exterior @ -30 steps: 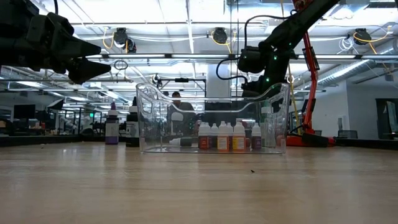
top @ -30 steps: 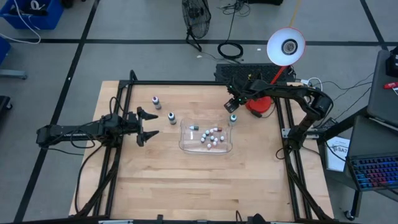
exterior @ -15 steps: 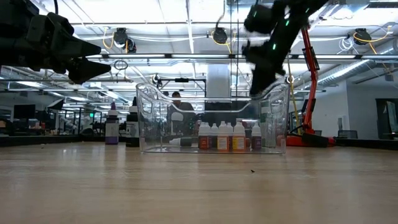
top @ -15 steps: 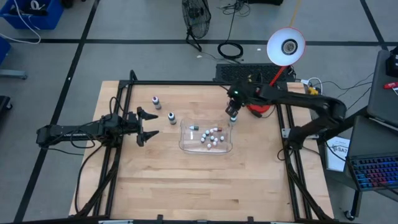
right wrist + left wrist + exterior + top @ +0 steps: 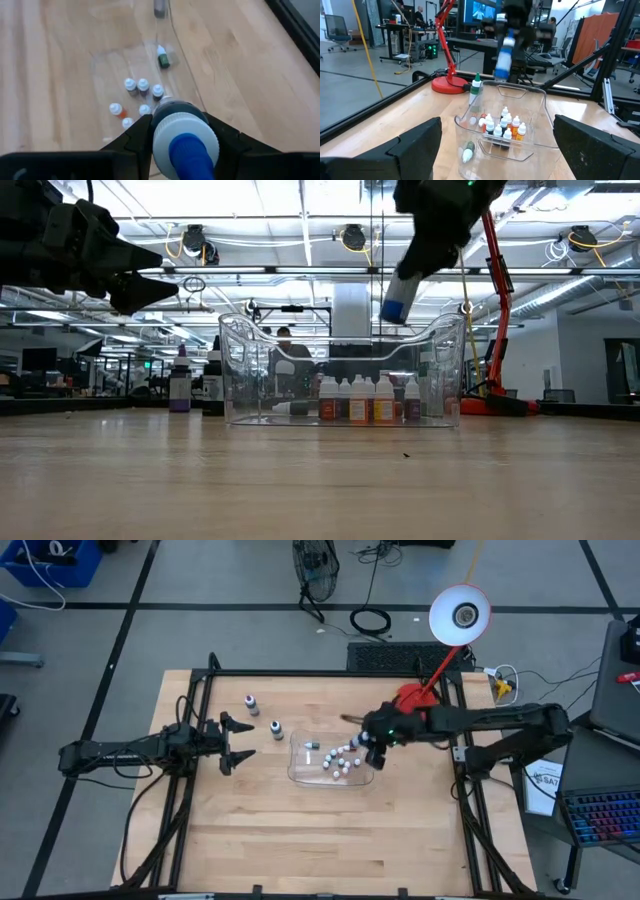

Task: Pick & Place food coloring
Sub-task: Put the blue food coloring bottle into the transparent bin

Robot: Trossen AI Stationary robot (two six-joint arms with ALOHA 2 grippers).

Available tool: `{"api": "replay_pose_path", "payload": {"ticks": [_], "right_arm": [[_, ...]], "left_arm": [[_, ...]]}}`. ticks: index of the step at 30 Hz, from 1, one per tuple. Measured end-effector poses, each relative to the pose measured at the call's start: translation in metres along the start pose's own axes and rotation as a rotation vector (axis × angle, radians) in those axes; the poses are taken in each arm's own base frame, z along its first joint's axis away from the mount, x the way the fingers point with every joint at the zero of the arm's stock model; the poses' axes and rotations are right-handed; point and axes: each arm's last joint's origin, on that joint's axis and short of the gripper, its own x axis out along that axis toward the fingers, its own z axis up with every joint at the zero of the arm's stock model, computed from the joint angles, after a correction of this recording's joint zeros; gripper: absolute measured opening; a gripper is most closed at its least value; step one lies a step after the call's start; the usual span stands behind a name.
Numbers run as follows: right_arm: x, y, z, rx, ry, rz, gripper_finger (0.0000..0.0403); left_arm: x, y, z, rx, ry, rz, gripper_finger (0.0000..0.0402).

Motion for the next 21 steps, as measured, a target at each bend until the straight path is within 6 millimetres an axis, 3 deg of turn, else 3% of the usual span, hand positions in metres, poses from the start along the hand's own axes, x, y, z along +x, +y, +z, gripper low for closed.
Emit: {"api": "replay_pose_path", "payload": {"ticks": [9, 21], "right_arm": [[0.051, 0.009, -0.004, -0.04, 0.239, -0.075, 0.0128], [0.094, 0.007, -0.013, -0.056, 0.411, -0.122, 0.0128]], "left_arm": [[0.0, 0.0, 0.0, 0.0, 0.0, 0.0, 0.0379], [0.0, 0.0, 0.0, 0.0, 0.0, 0.0, 0.0379]]}}
